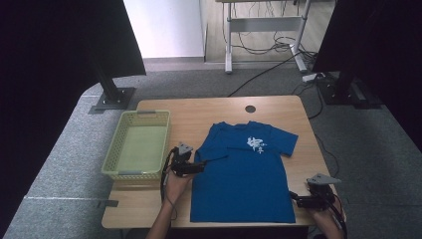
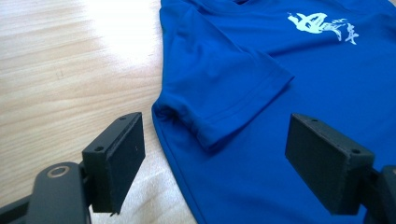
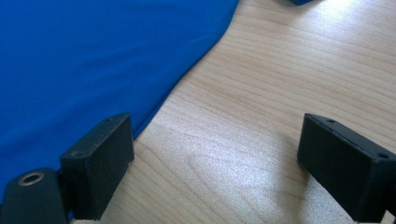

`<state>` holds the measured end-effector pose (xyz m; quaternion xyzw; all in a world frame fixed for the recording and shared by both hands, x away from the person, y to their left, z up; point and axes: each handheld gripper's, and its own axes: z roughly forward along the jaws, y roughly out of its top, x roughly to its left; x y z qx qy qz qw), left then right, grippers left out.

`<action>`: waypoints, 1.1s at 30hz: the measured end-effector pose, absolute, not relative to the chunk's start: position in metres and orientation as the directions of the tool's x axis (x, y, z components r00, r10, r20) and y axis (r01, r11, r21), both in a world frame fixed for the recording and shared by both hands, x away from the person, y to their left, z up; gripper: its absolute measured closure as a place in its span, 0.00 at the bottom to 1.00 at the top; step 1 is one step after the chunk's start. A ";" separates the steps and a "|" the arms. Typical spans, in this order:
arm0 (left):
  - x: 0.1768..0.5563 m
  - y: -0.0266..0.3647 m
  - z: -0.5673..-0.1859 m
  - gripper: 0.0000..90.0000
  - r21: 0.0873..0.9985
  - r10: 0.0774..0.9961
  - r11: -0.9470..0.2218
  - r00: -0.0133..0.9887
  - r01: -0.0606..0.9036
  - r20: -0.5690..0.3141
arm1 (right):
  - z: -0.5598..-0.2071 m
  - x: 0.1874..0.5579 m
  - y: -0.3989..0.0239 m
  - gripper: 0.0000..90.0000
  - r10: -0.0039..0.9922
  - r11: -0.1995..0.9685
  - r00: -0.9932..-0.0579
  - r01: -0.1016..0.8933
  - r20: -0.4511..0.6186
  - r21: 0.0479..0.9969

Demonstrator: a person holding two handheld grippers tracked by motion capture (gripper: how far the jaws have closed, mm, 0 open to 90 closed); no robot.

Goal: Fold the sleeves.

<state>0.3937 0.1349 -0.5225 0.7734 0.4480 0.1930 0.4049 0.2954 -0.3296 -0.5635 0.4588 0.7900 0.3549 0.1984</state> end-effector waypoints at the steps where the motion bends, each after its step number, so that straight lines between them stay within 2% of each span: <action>1: 0.392 0.135 -0.522 0.22 0.799 0.848 -0.273 0.526 0.536 -0.063 | -0.564 0.295 -0.330 0.12 0.866 0.327 -0.500 0.584 0.012 0.743; 17: 0.362 0.142 -0.519 0.22 0.806 0.828 -0.285 0.557 0.518 -0.065 | -0.564 0.295 -0.330 0.12 0.866 0.326 -0.499 0.585 0.013 0.743; 33: 0.340 0.154 -0.548 0.22 0.768 0.840 -0.317 0.541 0.557 -0.046 | -0.564 0.295 -0.330 0.11 0.870 0.323 -0.494 0.589 0.013 0.741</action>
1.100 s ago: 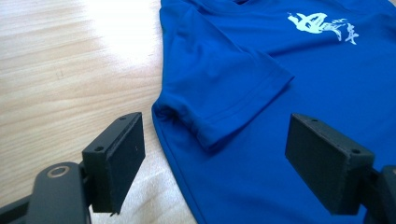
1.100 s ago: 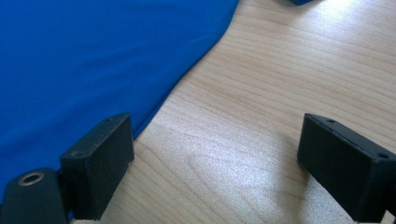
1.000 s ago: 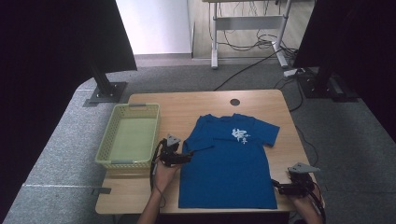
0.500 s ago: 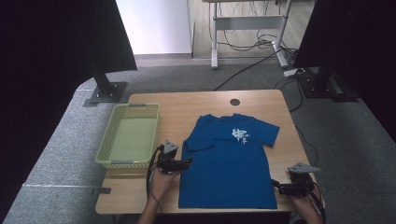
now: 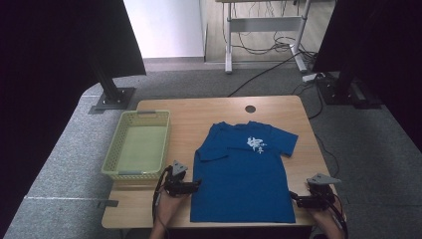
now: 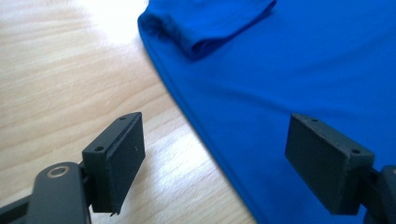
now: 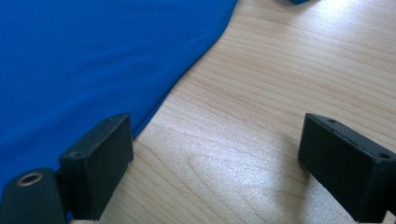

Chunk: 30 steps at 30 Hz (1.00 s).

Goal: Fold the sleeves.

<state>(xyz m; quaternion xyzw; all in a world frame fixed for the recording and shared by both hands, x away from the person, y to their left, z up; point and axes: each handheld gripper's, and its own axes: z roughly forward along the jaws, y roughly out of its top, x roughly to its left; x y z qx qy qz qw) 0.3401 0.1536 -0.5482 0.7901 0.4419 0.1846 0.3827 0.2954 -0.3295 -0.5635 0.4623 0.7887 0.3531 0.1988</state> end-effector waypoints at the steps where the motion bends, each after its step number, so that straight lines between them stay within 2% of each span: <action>1: 0.340 0.154 -0.550 0.22 0.765 0.841 -0.319 0.540 0.560 -0.045 | -0.564 0.295 -0.329 0.10 0.870 0.323 -0.492 0.589 0.013 0.741; 6: 0.340 0.152 -0.555 0.22 0.754 0.841 -0.345 0.541 0.559 -0.016 | -0.564 0.296 -0.329 0.03 0.873 0.326 -0.488 0.601 0.012 0.730; 12: 0.339 0.149 -0.555 0.20 0.744 0.835 -0.382 0.550 0.548 0.023 | -0.564 0.295 -0.329 0.04 0.871 0.327 -0.491 0.601 0.014 0.729; 30: 0.340 0.148 -0.556 0.10 0.733 0.859 -0.361 0.512 0.577 0.021 | -0.555 0.307 -0.329 0.05 0.881 0.284 -0.471 0.595 0.040 0.752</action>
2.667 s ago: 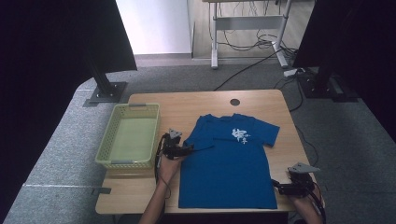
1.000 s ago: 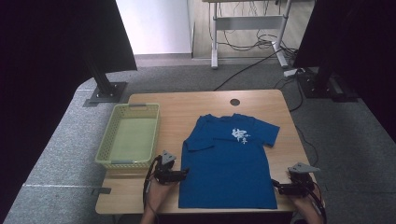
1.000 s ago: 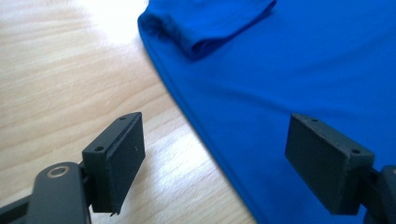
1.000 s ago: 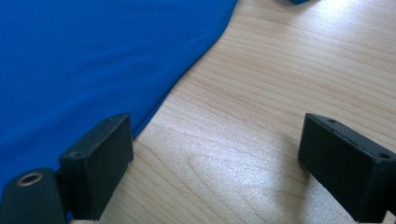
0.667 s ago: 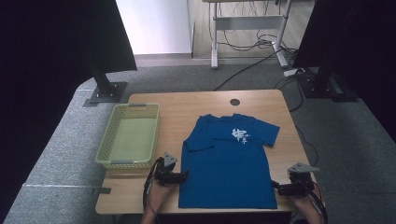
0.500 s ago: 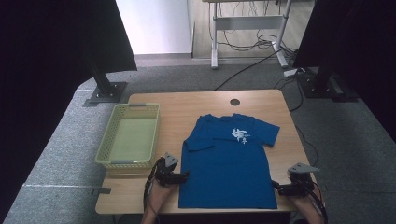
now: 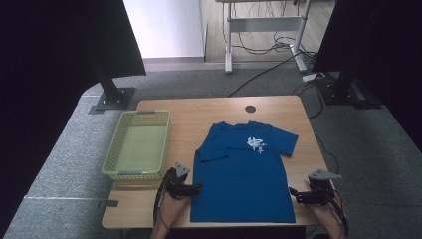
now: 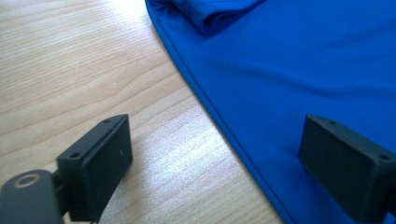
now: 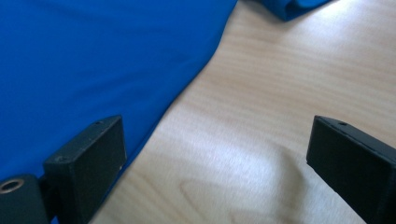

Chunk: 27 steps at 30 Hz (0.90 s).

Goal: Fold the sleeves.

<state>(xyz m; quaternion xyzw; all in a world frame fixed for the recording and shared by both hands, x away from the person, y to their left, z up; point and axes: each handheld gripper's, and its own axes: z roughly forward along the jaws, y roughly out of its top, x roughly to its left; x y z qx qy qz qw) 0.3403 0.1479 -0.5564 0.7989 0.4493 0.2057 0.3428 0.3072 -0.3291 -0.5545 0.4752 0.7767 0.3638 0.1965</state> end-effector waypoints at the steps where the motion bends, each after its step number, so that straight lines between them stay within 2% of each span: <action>1: 0.341 0.148 -0.556 0.09 0.731 0.860 -0.361 0.510 0.579 0.021 | -0.554 0.309 -0.329 0.05 0.881 0.283 -0.471 0.594 0.040 0.753; 13: 0.342 0.147 -0.557 0.01 0.719 0.867 -0.359 0.498 0.595 0.021 | -0.546 0.334 -0.324 0.07 0.881 0.272 -0.470 0.582 0.044 0.766; 27: 0.341 0.147 -0.557 0.02 0.720 0.871 -0.353 0.491 0.598 0.019 | -0.540 0.363 -0.317 0.08 0.885 0.261 -0.463 0.577 0.047 0.774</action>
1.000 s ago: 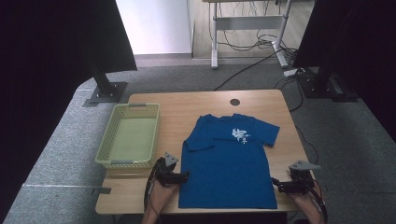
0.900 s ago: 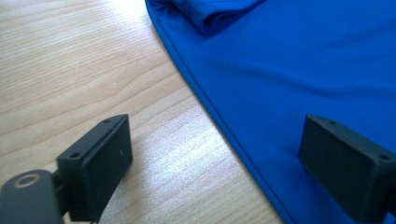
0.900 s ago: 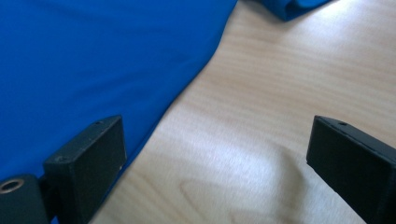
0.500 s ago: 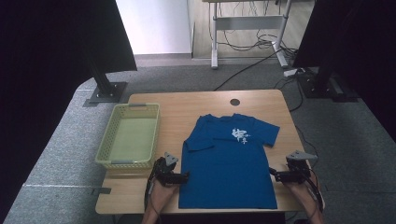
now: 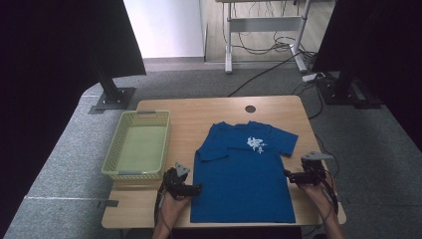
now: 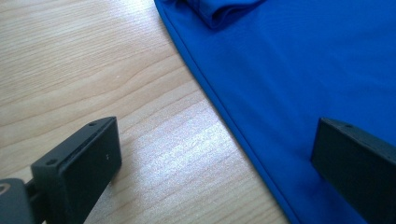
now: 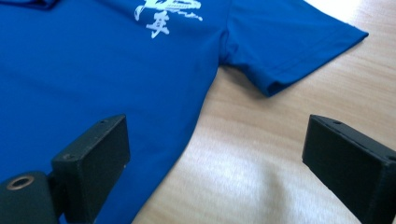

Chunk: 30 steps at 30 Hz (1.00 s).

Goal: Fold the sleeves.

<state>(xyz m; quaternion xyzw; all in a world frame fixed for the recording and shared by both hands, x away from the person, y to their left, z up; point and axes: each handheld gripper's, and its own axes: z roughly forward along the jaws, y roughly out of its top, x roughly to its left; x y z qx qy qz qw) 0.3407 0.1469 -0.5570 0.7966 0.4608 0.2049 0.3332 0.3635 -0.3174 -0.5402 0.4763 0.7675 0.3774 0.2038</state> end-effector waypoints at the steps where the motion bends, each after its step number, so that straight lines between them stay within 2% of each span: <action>1: 0.341 0.147 -0.557 0.02 0.720 0.871 -0.353 0.491 0.598 0.019 | -0.540 0.366 -0.317 0.08 0.885 0.260 -0.462 0.577 0.047 0.774; 30: 0.339 0.147 -0.557 0.06 0.728 0.867 -0.353 0.498 0.588 0.018 | -0.538 0.432 -0.319 0.13 0.916 0.231 -0.400 0.575 0.023 0.785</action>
